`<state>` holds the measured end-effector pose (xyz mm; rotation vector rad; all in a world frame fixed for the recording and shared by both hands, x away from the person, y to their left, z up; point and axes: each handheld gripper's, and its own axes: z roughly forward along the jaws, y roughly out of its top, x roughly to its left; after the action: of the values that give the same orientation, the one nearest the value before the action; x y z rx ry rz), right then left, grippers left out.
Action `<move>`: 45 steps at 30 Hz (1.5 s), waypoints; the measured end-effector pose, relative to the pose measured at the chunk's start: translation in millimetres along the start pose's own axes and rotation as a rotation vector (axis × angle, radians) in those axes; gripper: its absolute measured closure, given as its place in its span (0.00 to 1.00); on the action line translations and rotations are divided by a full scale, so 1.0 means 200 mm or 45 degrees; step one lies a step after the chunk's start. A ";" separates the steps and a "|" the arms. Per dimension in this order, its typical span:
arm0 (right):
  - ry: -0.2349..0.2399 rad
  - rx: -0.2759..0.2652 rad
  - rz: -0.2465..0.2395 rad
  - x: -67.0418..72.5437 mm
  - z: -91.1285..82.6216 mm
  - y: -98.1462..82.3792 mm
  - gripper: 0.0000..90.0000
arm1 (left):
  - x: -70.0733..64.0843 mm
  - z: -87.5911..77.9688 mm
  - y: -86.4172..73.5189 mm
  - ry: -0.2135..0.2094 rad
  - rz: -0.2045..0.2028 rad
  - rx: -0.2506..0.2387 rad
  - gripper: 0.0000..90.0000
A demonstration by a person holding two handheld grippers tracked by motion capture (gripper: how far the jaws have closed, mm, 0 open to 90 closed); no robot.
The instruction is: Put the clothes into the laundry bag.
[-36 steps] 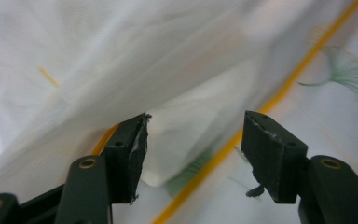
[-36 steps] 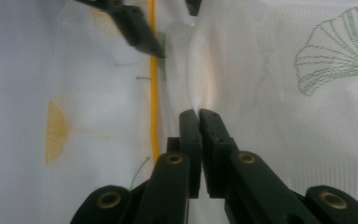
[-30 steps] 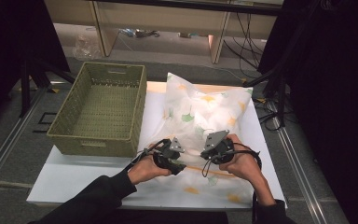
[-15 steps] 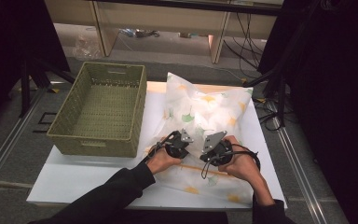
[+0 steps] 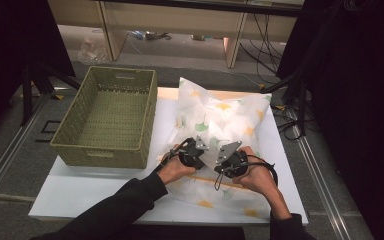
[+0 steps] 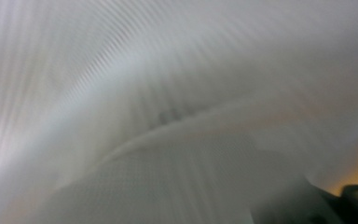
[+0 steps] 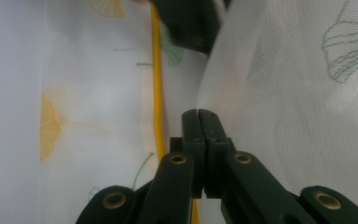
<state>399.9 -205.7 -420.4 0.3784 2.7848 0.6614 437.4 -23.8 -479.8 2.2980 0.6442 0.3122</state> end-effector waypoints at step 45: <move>-0.063 0.065 0.091 -0.09 0.16 -0.06 1.00 | 0.05 -0.56 -0.57 -0.110 0.041 0.211 0.89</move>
<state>424.1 -208.1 -450.8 0.4993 2.7563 0.5897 360.7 116.7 -478.4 2.4669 0.6099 0.1786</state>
